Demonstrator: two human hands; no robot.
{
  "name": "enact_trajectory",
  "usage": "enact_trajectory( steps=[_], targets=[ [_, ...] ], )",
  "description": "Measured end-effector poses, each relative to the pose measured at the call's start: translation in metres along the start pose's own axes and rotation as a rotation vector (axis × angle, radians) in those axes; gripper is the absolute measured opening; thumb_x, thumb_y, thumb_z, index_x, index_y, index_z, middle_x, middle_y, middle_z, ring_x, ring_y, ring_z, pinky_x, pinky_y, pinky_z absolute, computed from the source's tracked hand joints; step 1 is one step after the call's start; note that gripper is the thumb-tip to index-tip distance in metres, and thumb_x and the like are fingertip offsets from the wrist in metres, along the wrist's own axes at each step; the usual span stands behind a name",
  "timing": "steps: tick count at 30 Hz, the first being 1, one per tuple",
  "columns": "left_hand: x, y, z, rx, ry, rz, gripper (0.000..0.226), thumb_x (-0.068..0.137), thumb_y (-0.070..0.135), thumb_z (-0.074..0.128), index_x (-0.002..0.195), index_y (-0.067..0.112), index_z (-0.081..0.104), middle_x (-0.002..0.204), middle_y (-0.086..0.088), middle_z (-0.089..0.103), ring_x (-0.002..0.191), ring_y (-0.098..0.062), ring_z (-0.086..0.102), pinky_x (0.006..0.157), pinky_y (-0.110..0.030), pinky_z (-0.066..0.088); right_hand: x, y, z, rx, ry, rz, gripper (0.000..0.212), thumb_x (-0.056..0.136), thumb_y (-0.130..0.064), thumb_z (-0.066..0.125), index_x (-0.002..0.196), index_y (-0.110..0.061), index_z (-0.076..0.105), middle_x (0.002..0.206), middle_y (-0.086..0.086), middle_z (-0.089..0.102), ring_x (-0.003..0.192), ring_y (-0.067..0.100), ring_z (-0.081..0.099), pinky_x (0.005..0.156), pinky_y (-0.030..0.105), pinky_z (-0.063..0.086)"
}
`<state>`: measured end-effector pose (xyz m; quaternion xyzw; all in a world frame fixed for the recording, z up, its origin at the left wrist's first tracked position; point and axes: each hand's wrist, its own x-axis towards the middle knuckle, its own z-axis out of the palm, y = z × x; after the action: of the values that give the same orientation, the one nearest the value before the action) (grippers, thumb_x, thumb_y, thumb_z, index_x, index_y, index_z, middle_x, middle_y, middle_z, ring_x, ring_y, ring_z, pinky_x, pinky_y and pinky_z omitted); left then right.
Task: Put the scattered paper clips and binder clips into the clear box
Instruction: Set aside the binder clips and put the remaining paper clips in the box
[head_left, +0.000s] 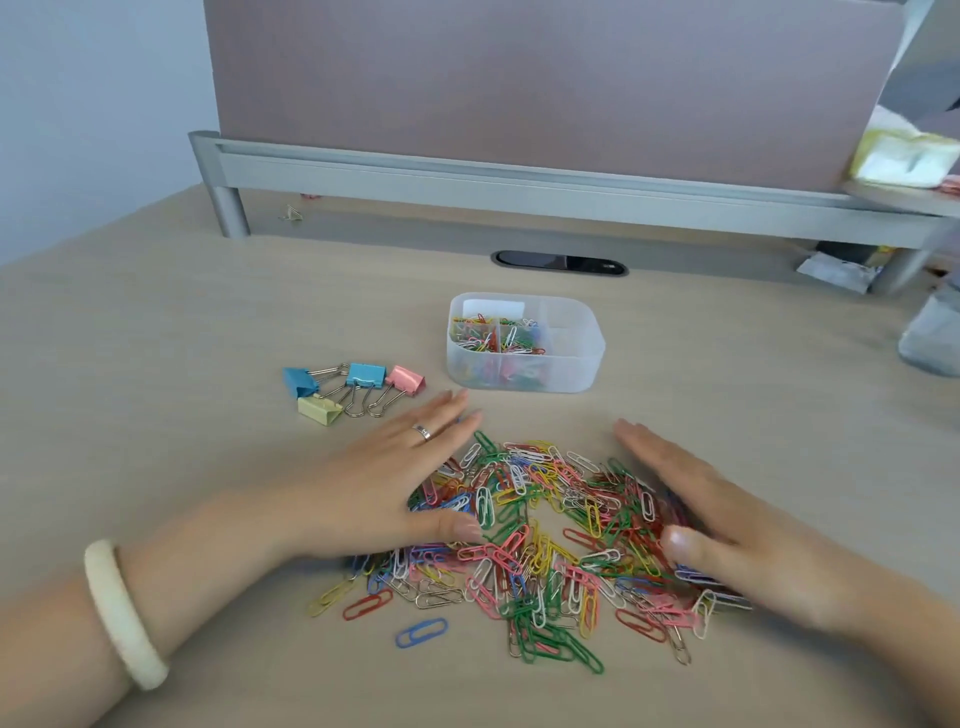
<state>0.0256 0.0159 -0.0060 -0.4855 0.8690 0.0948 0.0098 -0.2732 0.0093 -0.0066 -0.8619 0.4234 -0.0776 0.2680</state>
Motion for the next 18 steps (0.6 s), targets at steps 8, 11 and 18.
enact_trajectory(
  steps=[8, 11, 18],
  targets=[
    [-0.012, 0.021, 0.002, -0.17, -0.12, 0.12, 0.101, 0.045, 0.094, 0.001, 0.129, 0.042, -0.024, 0.141, 0.025, -0.031, 0.127, 0.014, -0.028, 0.103, -0.006, -0.017, 0.008, -0.02, 0.025, -0.311, -0.032, -0.072, 0.098, 0.057, -0.09, 0.011, 0.133, -0.039, -0.023, 0.146, -0.019, -0.025, 0.131, -0.012, -0.026, 0.109, 0.01, -0.015],
    [-0.027, 0.024, -0.001, -0.204, -0.124, 0.11, 0.108, 0.041, 0.095, 0.011, 0.128, 0.045, -0.029, 0.136, 0.031, -0.038, 0.126, 0.013, -0.032, 0.104, -0.006, -0.017, 0.014, -0.029, 0.022, -0.177, -0.052, -0.087, 0.09, 0.061, -0.088, 0.016, 0.131, -0.044, -0.02, 0.145, -0.024, -0.019, 0.131, -0.016, -0.02, 0.104, 0.002, -0.012],
    [-0.055, 0.019, 0.011, -0.064, -0.127, -0.059, 0.12, 0.051, 0.087, 0.045, 0.122, 0.041, -0.04, 0.13, 0.024, -0.05, 0.12, 0.008, -0.043, 0.103, -0.012, -0.024, 0.0, -0.028, 0.012, -0.24, -0.167, -0.065, 0.119, 0.05, -0.082, 0.056, 0.126, -0.054, -0.031, 0.138, -0.031, -0.035, 0.128, -0.015, -0.03, 0.105, 0.005, -0.015]
  ],
)
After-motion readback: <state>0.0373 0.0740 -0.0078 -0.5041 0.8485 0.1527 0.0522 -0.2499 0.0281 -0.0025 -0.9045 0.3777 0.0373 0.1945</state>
